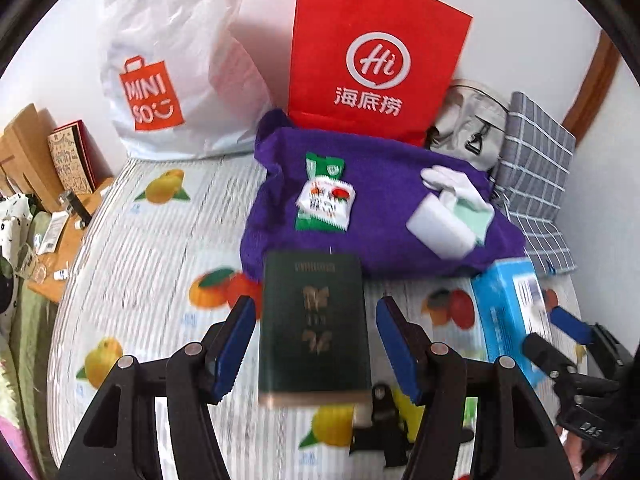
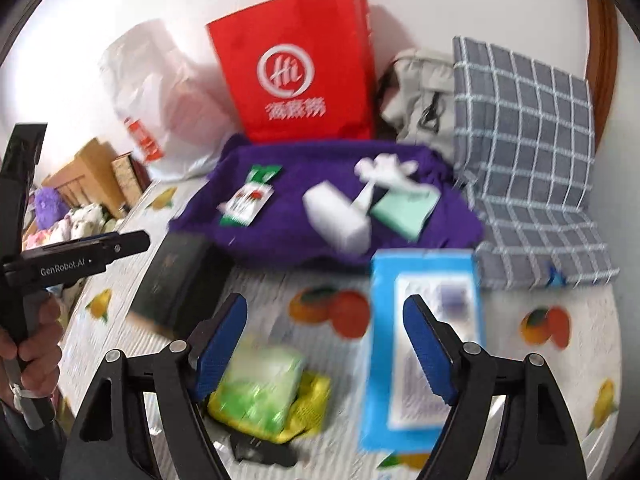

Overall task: Organize soft objects
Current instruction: 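Move the right tool to the green tea-print tissue pack and grasp it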

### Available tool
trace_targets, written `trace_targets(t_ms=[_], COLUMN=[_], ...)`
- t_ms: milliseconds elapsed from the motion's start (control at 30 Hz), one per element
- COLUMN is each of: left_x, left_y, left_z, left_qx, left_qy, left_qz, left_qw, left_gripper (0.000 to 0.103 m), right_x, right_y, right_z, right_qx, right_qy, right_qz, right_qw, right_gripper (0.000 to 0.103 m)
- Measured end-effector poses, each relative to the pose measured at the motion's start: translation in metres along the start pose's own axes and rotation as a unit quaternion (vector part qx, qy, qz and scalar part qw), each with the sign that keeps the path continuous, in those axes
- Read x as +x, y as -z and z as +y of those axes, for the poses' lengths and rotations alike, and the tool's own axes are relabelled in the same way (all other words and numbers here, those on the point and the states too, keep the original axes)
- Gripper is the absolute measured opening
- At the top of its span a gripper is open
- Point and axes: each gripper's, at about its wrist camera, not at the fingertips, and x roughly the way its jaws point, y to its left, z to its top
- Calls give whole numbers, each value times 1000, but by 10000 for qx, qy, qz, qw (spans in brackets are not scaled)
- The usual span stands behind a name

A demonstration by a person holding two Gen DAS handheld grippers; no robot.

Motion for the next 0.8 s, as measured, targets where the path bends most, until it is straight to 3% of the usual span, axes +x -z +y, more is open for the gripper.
trace_targets(t_ms=[400,700,800], left_x=[-1,3,4], left_y=[48,57,59], left_z=[16,28,31], left_qx=[-33,-87,-128], left_qy=[159,244,259], left_qz=[87,99,115], left_qw=[9998,9996,9995], left_gripper=[60,60,60], right_x=[24,50,59], right_y=[40,48,50], right_z=[32,44,44], right_qx=[152,204,314], right_qy=[119,444,379], right_qz=[171,330,367], right_qw=[9997,9983,9981], right_gripper=[77,77,77])
